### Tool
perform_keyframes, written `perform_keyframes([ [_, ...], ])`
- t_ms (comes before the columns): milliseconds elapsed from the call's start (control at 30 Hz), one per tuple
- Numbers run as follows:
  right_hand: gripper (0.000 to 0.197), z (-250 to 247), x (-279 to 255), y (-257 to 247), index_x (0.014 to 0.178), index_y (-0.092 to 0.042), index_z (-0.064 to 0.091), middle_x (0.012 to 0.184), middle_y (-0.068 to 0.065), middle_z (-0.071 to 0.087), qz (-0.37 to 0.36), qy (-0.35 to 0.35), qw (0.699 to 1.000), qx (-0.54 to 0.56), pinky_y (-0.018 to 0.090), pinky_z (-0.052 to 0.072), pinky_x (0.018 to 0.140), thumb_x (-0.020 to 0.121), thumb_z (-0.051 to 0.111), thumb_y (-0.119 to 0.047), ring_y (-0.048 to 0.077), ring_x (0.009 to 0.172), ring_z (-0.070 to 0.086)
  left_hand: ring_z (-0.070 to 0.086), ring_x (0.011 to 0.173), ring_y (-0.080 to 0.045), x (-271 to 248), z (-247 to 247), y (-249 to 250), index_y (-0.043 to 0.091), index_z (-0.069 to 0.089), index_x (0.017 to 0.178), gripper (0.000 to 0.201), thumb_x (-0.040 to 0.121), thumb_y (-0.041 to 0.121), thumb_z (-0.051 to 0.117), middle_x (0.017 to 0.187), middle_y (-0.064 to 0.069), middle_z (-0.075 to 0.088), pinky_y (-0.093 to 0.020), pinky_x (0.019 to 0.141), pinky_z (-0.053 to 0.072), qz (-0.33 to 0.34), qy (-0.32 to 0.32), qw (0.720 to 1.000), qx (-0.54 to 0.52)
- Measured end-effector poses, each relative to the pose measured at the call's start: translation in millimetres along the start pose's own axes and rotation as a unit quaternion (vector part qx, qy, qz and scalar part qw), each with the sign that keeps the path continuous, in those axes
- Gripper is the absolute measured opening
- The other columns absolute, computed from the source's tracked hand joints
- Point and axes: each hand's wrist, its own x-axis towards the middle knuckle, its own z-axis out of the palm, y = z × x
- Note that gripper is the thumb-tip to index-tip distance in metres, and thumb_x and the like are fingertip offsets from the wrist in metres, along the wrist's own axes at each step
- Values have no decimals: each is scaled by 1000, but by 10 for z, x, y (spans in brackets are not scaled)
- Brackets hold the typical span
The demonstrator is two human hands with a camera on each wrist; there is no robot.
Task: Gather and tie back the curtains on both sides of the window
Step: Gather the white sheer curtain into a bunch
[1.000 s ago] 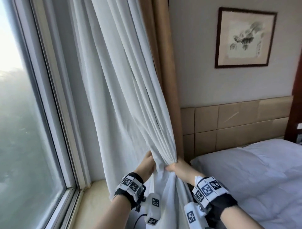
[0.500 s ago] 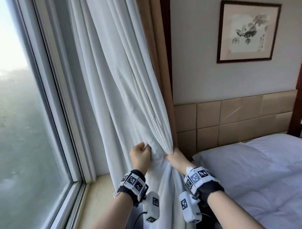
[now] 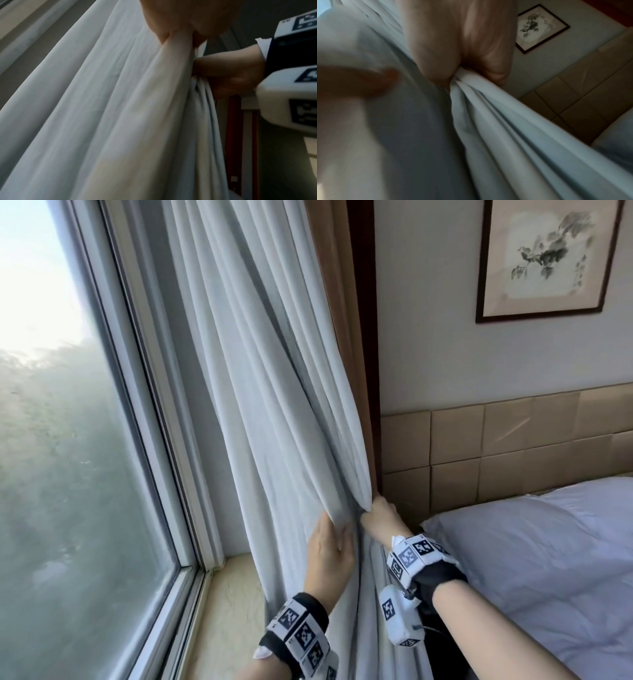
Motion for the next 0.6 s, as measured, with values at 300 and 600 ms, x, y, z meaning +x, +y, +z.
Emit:
perform_keyframes([
  [300,76,146,68,141,119,-26,58,116,-4,66,15,-145,982,117,41,42,104,53,79,-58,17,109,61,61,92,-28,-210,233,-293,-1,57,107,31,79,13,53,100,-15,64,-27,72,46,-150,-300,936,104],
  [600,63,-31,-120,158,123,-6,57,117,10,62,-46,-50,998,14,29,45,91,65,70,-29,26,111,58,61,98,-12,119,-283,-629,10,68,103,17,86,9,67,105,-2,67,-27,88,46,-225,-198,949,-96],
])
